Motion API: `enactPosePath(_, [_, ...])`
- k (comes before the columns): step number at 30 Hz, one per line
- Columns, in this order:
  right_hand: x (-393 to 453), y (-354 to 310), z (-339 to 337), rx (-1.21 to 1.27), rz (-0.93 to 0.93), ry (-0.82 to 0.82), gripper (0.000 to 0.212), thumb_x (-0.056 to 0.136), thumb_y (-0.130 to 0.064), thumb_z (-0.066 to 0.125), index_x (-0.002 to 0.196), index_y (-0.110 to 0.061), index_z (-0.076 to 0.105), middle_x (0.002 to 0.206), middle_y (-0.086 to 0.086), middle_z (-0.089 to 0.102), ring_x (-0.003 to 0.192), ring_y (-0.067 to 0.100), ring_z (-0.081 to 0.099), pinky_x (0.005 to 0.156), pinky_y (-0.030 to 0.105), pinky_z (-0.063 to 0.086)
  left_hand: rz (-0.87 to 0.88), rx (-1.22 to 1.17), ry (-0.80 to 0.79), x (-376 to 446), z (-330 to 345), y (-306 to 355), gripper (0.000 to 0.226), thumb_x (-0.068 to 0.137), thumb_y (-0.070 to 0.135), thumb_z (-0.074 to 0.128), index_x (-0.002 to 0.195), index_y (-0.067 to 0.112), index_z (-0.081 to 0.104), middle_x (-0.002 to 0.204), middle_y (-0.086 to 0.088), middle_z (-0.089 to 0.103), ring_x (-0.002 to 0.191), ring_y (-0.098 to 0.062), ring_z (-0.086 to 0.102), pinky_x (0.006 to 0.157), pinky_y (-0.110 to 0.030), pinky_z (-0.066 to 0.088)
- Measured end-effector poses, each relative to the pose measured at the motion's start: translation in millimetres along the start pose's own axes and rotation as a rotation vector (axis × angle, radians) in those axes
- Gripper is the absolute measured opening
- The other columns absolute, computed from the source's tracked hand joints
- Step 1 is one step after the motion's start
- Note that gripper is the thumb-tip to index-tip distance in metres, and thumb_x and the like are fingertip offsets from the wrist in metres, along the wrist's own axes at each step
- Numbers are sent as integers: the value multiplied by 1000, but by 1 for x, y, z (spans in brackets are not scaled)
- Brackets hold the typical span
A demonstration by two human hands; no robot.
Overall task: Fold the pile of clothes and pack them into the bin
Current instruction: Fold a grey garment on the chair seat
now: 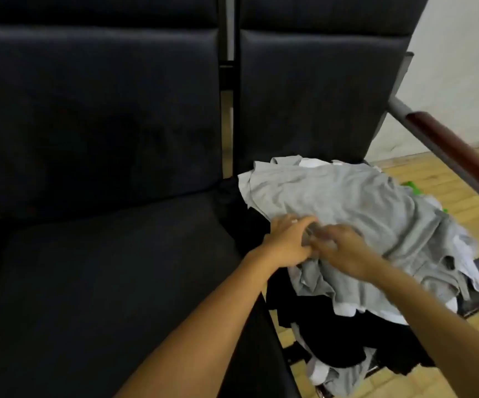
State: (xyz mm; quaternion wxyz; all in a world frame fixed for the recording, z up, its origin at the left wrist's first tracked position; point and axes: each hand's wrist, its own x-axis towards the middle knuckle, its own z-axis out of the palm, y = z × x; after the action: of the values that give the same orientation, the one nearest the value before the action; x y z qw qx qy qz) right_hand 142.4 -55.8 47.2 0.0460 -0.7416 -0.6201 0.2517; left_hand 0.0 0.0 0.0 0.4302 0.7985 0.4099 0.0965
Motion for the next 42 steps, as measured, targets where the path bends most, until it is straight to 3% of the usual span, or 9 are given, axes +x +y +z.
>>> enactPosePath(3, [-7, 24, 25, -179, -48, 20, 77, 78, -64, 54, 137, -14, 53, 135, 7, 53, 129, 27, 48, 105, 40, 38, -22, 410, -7, 1, 23, -3, 54, 91, 24, 65, 141, 26, 44, 141, -6, 35, 128, -34, 26, 98, -46, 42])
enactPosePath(8, [-12, 33, 31, -181, -9, 140, 19, 87, -7, 61, 104, -2, 67, 108, 18, 60, 103, 38, 58, 78, 36, 43, 24, 358, 259, -19, 30, 0, 14, 90, 3, 59, 98, 7, 70, 108, -10, 51, 109, -29, 46, 83, -36, 47])
enactPosePath(13, [-39, 21, 17, -140, -117, 53, 53, 79, -29, 65, 130, -17, 56, 123, 7, 56, 110, 31, 54, 88, 42, 49, 54, 161, 448, -52, 14, 16, 20, 95, 10, 54, 95, 14, 74, 102, 2, 68, 100, -20, 57, 83, -39, 50])
enactPosePath(18, [-77, -21, 1, 170, -224, 148, 19, 78, -35, 76, 91, -27, 65, 86, -7, 71, 80, 6, 67, 72, 32, 56, 164, -161, 455, -89, -18, 63, 29, 95, 6, 42, 87, 24, 64, 81, 1, 64, 72, -9, 58, 66, -34, 51])
enactPosePath(23, [-102, -30, -33, -109, -304, 329, 33, 85, -19, 63, 117, -16, 63, 117, 5, 63, 106, 29, 60, 82, 38, 50, 432, -202, 745, -156, -80, 111, 38, 91, -10, 44, 100, 19, 67, 92, 4, 66, 83, -9, 63, 74, -20, 49])
enactPosePath(26, [-119, -23, -61, -8, -228, 379, 24, 82, -18, 58, 104, -18, 69, 98, 1, 65, 93, 29, 63, 75, 37, 50, 501, -220, 1009, -209, -132, 126, 24, 93, -6, 49, 97, 11, 65, 85, 7, 64, 80, -1, 58, 76, -17, 45])
enactPosePath(30, [-135, -40, -77, 40, -183, 413, 23, 84, -1, 55, 75, -18, 68, 65, -6, 60, 69, 22, 58, 56, 26, 41, 414, -84, 1075, -286, -185, 113, 16, 97, 1, 51, 98, 5, 67, 90, 0, 67, 83, -4, 62, 78, -17, 48])
enactPosePath(36, [-126, -131, -91, 1, -394, 251, 35, 82, 6, 56, 84, -25, 73, 83, 3, 67, 81, 24, 62, 72, 30, 48, 42, -132, 1226, -401, -236, 58, 18, 101, 13, 50, 98, 14, 68, 93, 3, 67, 80, 2, 61, 72, -11, 48])
enactPosePath(42, [-98, -223, -123, -52, -457, 324, 32, 86, -2, 59, 97, -28, 74, 103, 11, 71, 91, 31, 65, 80, 46, 57, -229, -376, 1360, -471, -292, 17, 17, 99, 16, 56, 105, 17, 71, 105, -2, 69, 102, -22, 63, 88, -35, 53])
